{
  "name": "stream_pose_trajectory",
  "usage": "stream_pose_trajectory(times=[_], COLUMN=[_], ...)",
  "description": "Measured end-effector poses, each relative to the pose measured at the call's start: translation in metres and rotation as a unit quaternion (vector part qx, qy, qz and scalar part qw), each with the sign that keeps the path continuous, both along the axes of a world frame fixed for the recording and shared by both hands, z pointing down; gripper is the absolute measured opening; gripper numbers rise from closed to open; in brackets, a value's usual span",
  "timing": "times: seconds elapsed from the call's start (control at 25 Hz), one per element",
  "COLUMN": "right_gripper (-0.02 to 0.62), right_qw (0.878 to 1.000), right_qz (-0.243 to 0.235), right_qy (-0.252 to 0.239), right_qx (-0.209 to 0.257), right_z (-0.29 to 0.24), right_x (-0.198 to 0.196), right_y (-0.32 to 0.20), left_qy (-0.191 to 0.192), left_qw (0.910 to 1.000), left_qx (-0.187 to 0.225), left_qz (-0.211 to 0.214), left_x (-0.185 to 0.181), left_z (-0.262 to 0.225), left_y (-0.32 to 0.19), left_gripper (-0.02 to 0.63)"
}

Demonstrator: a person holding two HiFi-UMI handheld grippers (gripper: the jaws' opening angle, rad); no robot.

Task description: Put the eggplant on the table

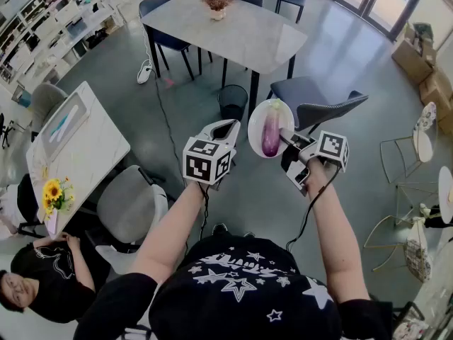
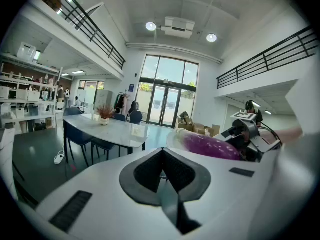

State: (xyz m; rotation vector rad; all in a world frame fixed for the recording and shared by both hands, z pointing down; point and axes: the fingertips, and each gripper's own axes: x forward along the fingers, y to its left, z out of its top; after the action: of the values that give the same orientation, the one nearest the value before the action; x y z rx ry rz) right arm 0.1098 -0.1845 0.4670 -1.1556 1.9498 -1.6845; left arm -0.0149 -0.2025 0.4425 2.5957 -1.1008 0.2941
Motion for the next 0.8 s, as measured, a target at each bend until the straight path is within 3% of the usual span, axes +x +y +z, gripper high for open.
stream_pose_trajectory(times=[0.8], right_gripper=[0.034], right_qw=[1.0], right_qz=[0.004], right_qy=[0.002], right_qx=[-0.006], right_z=[0.0073], right_x=[0.0035], right_y=[0.006], left_qy=[0.013], left_qw=[0.9999], left_qx=[-0.011], left_qz=[-0.002], left_x=[0.0001], left_z=[-0.0029], left_y=[-0.0047], left_gripper=[0.008])
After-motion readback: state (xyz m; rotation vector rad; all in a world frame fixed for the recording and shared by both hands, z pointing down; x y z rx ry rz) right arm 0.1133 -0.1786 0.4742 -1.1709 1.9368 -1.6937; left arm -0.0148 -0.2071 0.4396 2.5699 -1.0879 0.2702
